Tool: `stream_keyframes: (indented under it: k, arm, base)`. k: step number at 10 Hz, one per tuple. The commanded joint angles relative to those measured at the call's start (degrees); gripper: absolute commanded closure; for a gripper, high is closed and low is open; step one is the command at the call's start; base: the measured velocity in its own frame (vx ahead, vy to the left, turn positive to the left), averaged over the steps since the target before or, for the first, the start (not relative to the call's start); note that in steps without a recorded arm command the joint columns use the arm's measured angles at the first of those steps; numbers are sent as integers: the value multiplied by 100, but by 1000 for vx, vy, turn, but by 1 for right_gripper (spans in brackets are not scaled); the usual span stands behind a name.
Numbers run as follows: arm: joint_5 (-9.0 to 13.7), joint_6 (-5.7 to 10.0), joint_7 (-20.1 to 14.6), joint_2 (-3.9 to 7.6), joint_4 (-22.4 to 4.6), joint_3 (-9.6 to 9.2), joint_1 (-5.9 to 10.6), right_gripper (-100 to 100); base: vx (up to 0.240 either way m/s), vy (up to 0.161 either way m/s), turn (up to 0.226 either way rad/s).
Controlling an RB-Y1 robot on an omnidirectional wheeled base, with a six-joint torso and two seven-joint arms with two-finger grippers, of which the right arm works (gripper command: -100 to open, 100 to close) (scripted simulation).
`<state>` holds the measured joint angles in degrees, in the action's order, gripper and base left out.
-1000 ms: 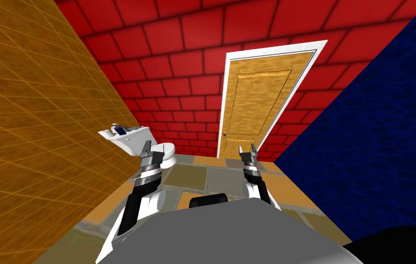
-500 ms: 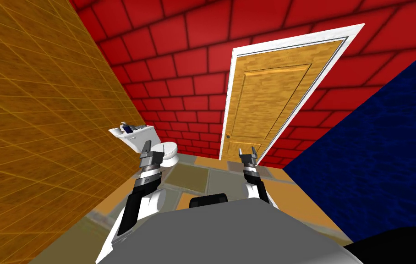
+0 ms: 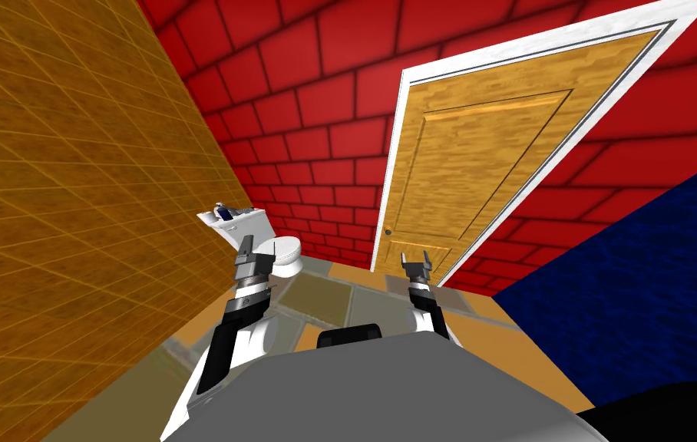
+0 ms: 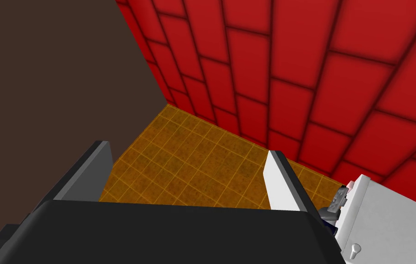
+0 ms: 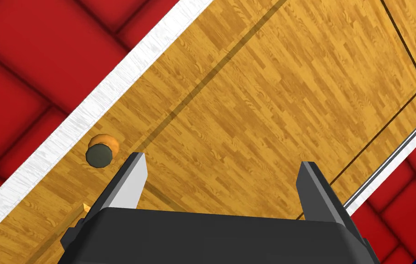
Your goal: Pull the door open
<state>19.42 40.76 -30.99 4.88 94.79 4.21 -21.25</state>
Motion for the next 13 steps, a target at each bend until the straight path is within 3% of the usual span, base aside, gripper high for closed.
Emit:
stream_keyframes:
  k: [1,12,13]
  arm:
    - [133,22,-233,13,-223,43,75,-100]
    - [966,301,-1688,26,-1767,273,472,-100]
    - [966,301,-1688,26,-1767,273,472,-100]
  base:
    - [81,-62,141]
    - [80,-65,143]
    - [53,-42,47]
